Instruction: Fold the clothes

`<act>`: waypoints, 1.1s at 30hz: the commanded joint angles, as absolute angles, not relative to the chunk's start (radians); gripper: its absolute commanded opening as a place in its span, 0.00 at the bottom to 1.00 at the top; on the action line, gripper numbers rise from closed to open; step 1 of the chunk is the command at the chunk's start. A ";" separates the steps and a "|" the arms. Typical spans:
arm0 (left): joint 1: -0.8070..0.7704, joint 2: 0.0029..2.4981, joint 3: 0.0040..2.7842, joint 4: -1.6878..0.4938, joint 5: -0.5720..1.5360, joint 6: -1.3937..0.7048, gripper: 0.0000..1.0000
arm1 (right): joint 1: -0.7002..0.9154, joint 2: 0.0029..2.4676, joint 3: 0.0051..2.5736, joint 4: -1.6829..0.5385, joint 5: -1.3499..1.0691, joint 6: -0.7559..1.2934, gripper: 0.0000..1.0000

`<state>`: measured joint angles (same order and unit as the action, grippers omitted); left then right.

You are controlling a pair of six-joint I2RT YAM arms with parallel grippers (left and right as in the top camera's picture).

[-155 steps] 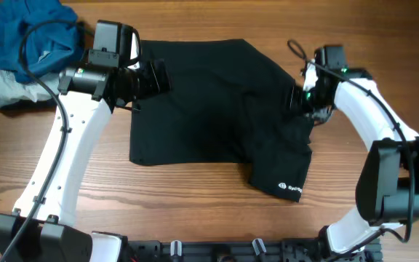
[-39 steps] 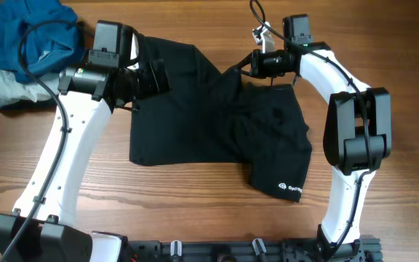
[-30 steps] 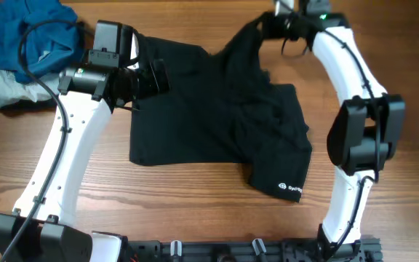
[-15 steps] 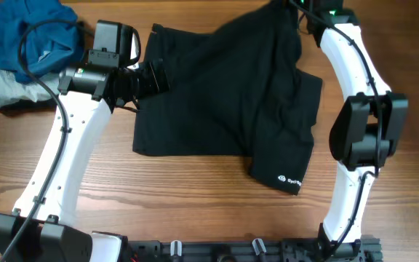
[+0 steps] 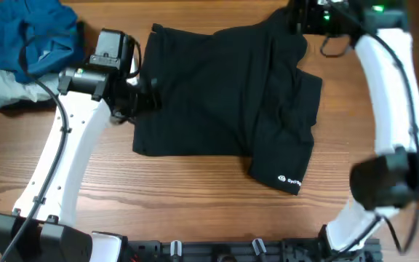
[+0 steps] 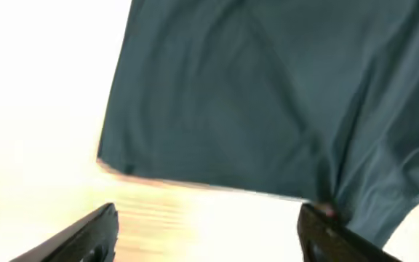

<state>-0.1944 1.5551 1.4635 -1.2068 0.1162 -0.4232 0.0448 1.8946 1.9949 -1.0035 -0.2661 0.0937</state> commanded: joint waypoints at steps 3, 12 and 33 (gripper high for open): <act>-0.191 1.442 1.470 -1.295 0.096 -0.535 0.92 | 0.045 1.774 2.010 -1.232 -0.294 0.219 1.00; -0.199 1.396 1.359 -1.359 -0.025 -0.717 1.00 | 0.103 1.728 1.991 -1.544 -0.164 0.318 0.99; -0.198 1.588 0.903 -0.730 -0.030 -0.734 0.68 | 0.154 1.172 1.174 -1.333 -0.219 0.537 0.90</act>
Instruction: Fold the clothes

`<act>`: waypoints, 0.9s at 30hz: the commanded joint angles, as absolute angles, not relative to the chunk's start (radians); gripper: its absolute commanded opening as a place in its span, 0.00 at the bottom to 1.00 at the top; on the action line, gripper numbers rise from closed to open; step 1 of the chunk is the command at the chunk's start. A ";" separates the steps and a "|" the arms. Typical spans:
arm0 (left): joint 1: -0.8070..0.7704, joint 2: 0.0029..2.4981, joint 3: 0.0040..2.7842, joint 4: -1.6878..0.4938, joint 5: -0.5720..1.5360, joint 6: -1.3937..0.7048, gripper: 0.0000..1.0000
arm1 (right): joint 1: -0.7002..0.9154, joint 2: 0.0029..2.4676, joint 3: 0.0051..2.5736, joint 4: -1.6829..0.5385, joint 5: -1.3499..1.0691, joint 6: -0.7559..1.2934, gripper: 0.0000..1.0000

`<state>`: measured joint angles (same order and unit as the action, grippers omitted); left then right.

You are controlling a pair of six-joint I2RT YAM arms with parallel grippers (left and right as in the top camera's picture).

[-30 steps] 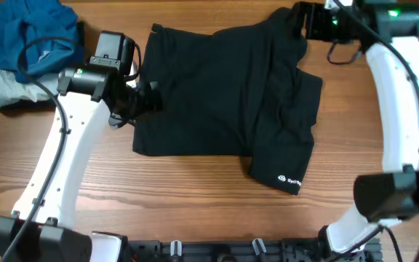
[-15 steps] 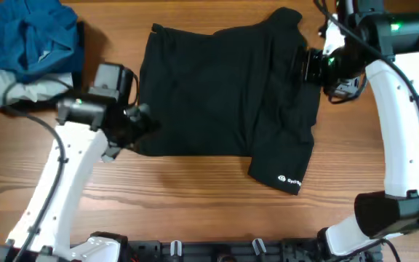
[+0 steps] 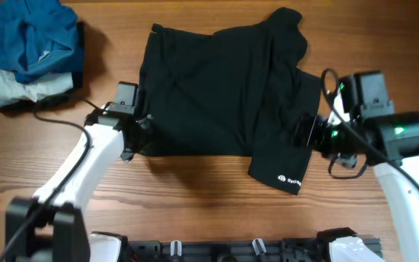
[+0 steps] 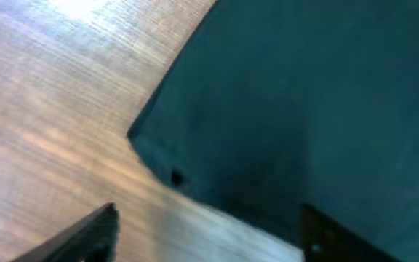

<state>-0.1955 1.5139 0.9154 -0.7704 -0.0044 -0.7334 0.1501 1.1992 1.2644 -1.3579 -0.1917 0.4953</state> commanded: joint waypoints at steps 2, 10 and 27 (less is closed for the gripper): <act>-0.197 1.625 0.903 -0.700 -0.030 -0.734 0.62 | 0.154 1.172 1.141 -1.317 -0.221 0.550 0.88; -0.154 1.712 0.903 -0.697 -0.039 -0.710 0.48 | 0.154 1.172 1.117 -1.294 -0.226 0.550 0.87; 0.053 1.679 0.903 -0.770 -0.035 -0.680 0.04 | 0.154 1.332 0.921 -1.095 -0.098 0.571 0.88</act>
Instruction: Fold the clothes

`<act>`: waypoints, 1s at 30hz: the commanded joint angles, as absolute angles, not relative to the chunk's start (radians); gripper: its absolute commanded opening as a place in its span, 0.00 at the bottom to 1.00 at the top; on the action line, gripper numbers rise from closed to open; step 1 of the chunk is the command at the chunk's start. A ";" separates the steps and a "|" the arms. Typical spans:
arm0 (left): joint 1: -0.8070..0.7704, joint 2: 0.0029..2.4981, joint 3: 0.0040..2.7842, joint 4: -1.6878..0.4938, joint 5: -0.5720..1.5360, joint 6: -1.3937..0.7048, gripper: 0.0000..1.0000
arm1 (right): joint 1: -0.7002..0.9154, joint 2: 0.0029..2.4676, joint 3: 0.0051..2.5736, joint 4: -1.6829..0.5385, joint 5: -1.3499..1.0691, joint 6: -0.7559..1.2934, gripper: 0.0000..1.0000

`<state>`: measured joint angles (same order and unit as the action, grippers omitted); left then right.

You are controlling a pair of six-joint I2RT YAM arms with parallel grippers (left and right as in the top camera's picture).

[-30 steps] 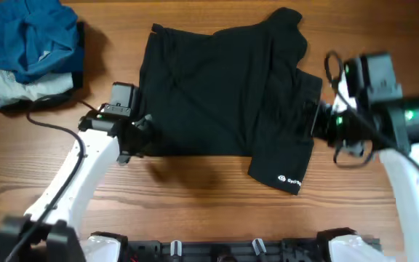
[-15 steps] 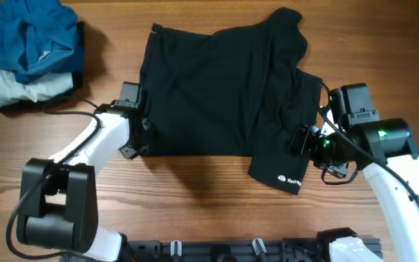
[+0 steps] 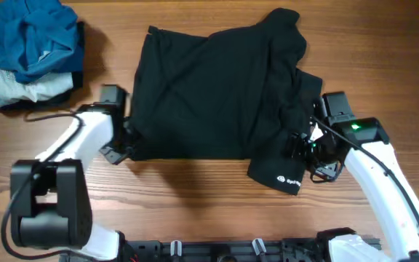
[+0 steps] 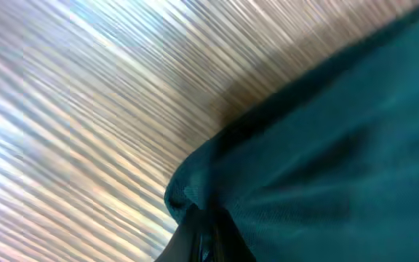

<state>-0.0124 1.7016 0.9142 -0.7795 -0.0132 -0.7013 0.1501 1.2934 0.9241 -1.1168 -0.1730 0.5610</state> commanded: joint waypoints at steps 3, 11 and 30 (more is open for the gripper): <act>0.096 1.662 0.903 -0.736 -0.035 -0.673 0.04 | 0.154 1.380 0.921 -1.060 -0.055 0.549 0.84; 0.101 1.662 0.903 -0.710 -0.024 -0.650 0.04 | 0.154 1.523 0.876 -0.894 -0.036 0.496 0.38; 0.104 1.662 0.903 -0.717 -0.028 -0.632 0.04 | 0.113 1.629 0.772 -0.534 0.067 0.341 0.26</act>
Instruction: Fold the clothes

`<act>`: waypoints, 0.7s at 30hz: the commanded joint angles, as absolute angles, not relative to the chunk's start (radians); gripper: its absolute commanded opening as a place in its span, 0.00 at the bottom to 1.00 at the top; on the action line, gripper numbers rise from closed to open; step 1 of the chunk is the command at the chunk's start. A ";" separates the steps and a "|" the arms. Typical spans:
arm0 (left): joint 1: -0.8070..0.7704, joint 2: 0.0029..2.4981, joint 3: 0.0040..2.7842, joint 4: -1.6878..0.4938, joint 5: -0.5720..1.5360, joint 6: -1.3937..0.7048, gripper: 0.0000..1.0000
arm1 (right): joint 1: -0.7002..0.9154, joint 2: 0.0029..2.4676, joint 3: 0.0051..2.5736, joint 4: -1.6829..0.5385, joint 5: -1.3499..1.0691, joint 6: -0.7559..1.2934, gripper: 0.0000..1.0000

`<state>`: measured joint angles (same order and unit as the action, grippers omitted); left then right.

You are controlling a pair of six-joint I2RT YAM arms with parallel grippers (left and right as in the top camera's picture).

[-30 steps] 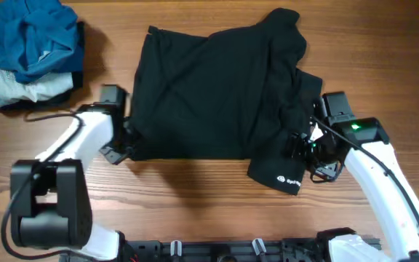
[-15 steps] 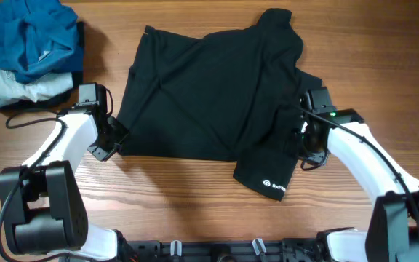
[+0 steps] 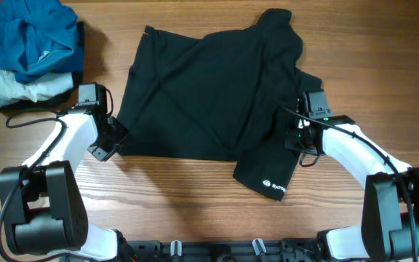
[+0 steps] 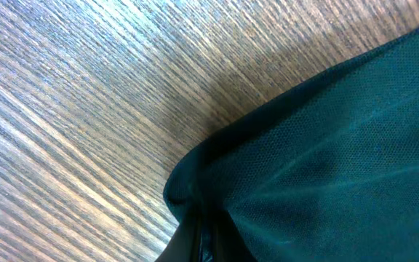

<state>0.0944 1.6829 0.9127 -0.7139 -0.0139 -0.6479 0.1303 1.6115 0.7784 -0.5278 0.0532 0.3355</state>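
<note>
A black shirt (image 3: 202, 94) lies spread on the wooden table (image 3: 180, 196), with a folded flap bearing a white logo (image 3: 271, 187) at its front right. My left gripper (image 3: 113, 137) sits at the shirt's front-left corner. In the left wrist view this gripper (image 4: 204, 244) is shut on that corner, and the dark fabric (image 4: 340, 145) bunches into the jaws. My right gripper (image 3: 297, 137) rests low against the shirt's right edge, just above the flap. Its fingers are lost against the black cloth.
A pile of blue and grey clothes (image 3: 28, 47) sits at the back left corner. The black rail (image 3: 217, 251) of the arm bases runs along the table's front edge. Bare wood lies in front of the shirt.
The shirt lies a little further left, and the logo flap has shifted left with it. My left gripper, still shut on the corner, is further left. The right gripper is further left and slightly back.
My left gripper was open at the shirt's left edge while the right arm reached over the collar at the back. Then the left hung open over the front-left corner and the right was by the shirt's right side. Then the left was shut on the corner; now the shirt sits further left.
</note>
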 commanded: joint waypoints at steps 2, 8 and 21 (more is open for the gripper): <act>0.112 1.662 0.903 -0.722 -0.028 -0.627 0.04 | 0.091 1.628 0.772 -0.545 0.031 0.351 0.14; 0.173 1.611 0.904 -0.760 -0.028 -0.585 0.04 | -0.017 1.584 0.789 -0.595 -0.134 0.366 0.04; 0.225 1.462 0.903 -0.770 -0.028 -0.553 0.04 | -0.100 1.551 0.860 -0.809 -0.358 0.182 0.41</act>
<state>0.2165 1.4761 0.9085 -0.7677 -0.0105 -0.5766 -0.0963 1.5684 0.8444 -0.7841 -0.3134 0.2295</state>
